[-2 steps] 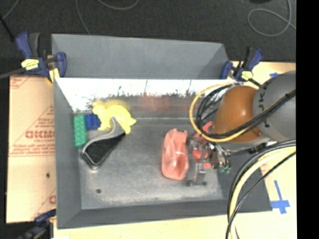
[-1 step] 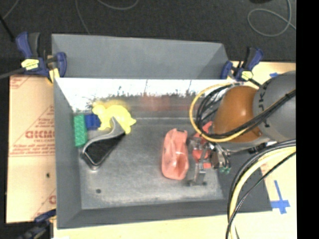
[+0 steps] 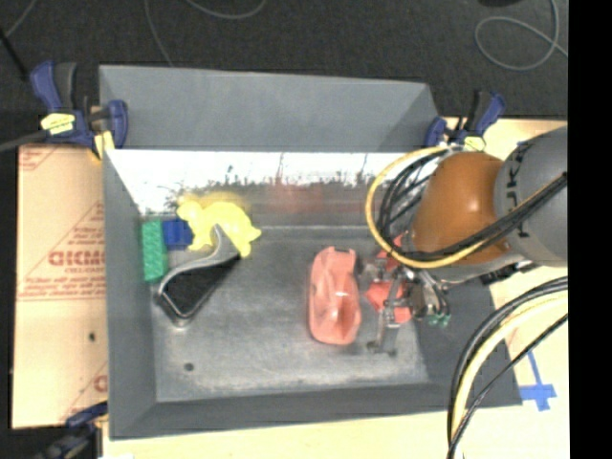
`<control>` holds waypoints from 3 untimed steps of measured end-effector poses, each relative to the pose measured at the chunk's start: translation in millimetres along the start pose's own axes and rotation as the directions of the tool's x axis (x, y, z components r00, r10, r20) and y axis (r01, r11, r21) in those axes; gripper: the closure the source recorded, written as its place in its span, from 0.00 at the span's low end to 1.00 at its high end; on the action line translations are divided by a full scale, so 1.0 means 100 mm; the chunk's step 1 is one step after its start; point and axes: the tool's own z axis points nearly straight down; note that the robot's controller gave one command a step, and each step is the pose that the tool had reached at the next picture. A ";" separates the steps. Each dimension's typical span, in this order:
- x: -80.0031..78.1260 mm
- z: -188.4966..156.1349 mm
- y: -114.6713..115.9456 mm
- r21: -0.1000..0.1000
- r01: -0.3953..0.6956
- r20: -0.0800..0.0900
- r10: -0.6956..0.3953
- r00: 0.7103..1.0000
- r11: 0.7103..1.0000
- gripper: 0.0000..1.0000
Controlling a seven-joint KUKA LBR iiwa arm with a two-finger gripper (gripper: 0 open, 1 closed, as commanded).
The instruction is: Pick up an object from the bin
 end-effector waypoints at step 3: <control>-0.10 0.33 0.02 0.007 0.076 0.018 -0.076 0.997 0.997 0.00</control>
Offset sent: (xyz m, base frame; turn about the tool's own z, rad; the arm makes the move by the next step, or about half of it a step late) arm 0.0011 0.0084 -0.0331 -0.0533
